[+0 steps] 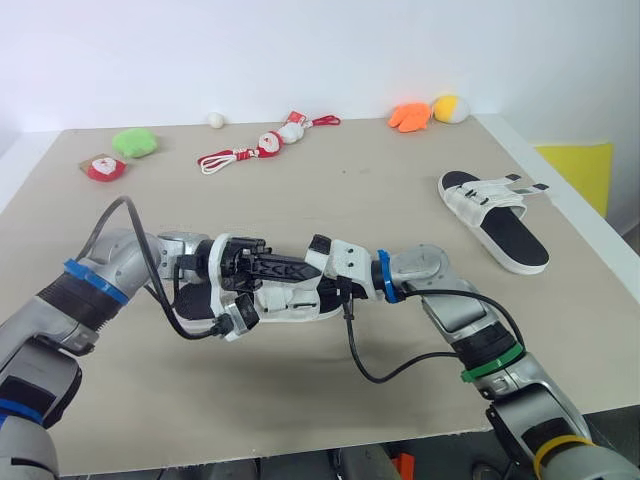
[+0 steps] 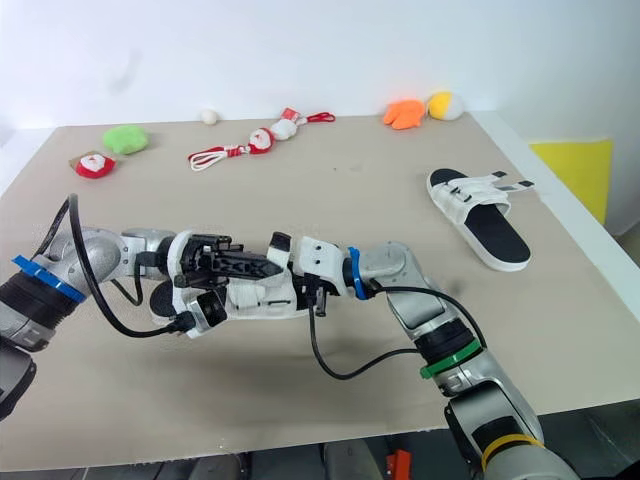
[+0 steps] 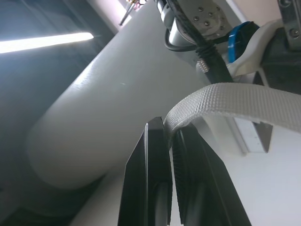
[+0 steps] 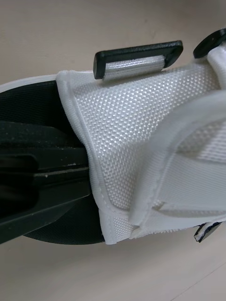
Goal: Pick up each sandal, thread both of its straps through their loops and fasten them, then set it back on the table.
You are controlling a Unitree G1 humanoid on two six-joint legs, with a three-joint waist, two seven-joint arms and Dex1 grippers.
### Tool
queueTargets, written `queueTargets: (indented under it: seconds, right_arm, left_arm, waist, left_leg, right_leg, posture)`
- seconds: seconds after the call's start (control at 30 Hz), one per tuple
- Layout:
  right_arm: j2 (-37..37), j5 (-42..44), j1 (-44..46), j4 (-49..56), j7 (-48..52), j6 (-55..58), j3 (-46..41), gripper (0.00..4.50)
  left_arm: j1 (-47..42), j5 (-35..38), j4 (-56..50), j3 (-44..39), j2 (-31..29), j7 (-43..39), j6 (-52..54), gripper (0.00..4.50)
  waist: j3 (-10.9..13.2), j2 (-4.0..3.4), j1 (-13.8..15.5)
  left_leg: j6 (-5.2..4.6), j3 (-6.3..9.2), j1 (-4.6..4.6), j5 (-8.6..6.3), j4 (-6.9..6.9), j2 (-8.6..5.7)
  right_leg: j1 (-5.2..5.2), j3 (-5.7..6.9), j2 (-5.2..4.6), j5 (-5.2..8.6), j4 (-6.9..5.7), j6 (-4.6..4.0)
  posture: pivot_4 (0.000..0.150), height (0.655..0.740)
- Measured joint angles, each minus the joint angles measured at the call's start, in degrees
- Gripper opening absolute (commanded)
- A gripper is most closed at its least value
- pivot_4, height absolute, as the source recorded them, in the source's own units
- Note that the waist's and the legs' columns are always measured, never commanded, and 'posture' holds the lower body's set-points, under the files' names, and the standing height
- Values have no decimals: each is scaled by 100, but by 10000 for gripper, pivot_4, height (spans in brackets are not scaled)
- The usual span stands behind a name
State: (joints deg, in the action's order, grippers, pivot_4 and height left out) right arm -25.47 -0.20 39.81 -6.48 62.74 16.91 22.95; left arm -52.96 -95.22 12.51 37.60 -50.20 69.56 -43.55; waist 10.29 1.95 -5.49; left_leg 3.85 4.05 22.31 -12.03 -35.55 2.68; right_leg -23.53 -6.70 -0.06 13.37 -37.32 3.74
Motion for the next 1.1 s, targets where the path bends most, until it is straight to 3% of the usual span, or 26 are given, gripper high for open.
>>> queueTargets:
  seconds: [0.07, 0.23, 0.3, 0.5, 0.67, 0.73, 0.77, 0.9, 1.0, 1.07, 1.1]
  right_arm:
    - [0, -4, 10, -9, 7, -7, 9, 0]
    - [2, -7, 19, -28, 13, -16, 24, 0]
    - [2, -7, 21, -30, 13, -17, 30, 0]
    - [0, -8, 21, -27, 9, -19, 50, 0]
    - [-26, -8, -27, 27, -4, -8, 44, 0]
    - [-38, -8, -45, 43, -15, 2, 34, 0]
    - [-36, -8, -53, 53, -24, 6, 30, 0]
    - [-45, -5, -59, 61, -2, 20, 11, 0]
    - [-48, -5, -55, 63, 17, 35, 1, 0]
    - [-50, -4, -55, 62, 35, 34, -4, 0]
    - [-51, -5, -52, 60, 56, 35, -13, 0]
  left_arm:
    - [0, 2, -1, 24, -8, 113, 121, 13292]
    - [-2, 63, -1, 45, -29, 250, 208, 39730]
    - [-3, 144, 2, 45, -32, 246, 146, 44346]
    - [-5, 1025, 82, -46, -246, -112, -517, 44346]
    - [263, 2672, 164, -676, -552, -1216, -1096, 44346]
    - [401, 3650, 258, -768, -558, -1954, -1325, 44346]
    - [577, 4639, 346, -785, -564, -2643, -1425, 44346]
    - [1114, 7031, 495, -806, -565, -4608, -1189, 44346]
    - [1485, 8853, 343, -954, -553, -6179, -581, 44346]
    - [1696, 9559, 179, -1077, -559, -6838, -251, 44346]
    - [1935, 10328, -101, -1196, -570, -7514, 198, 44346]
  waist:
    - [0, 0, 0]
    - [0, 0, 0]
    - [0, 0, 0]
    - [0, 0, 0]
    - [-1, 1, 17]
    - [-1, 0, 32]
    - [-2, 0, 32]
    - [-1, -1, 46]
    - [-1, -1, 50]
    - [-1, -1, 51]
    - [-1, -1, 51]
  left_leg:
    - [0, 0, 0, 0, 0, 0]
    - [0, 0, -1, 0, -2, 0]
    - [0, 0, -1, 0, -3, 0]
    - [-1, 0, -3, 0, -3, 0]
    - [-1, -3, -7, 1, -4, 0]
    - [-1, -6, -10, 1, -7, 0]
    - [-1, -8, -11, 1, -7, 0]
    - [-1, -7, -10, 1, -7, 1]
    - [-1, -6, -9, 1, -8, 1]
    - [-1, -7, -9, 1, -8, 1]
    - [-1, -6, -9, 1, -7, 1]
  right_leg:
    - [0, 0, 0, 0, 0, 0]
    - [1, 0, 0, -1, -2, -1]
    - [1, 0, 0, -1, -3, -1]
    - [1, 0, 0, -1, -6, -2]
    - [6, 0, -2, -1, -6, -2]
    - [10, -2, -4, -1, -6, -3]
    - [9, -2, -4, -1, -6, -4]
    - [8, 0, -2, 1, -9, -7]
    - [7, 0, -2, 2, -10, -8]
    - [7, 0, -2, 3, -10, -9]
    - [8, 0, -2, 6, -10, -13]
  posture:
    - [1500, 7400]
    - [1500, 7400]
    - [1500, 7400]
    - [1500, 7400]
    - [1500, 7400]
    - [1500, 7400]
    - [1500, 7400]
    - [1500, 7400]
    - [1500, 7400]
    - [1500, 7400]
    - [1500, 7400]
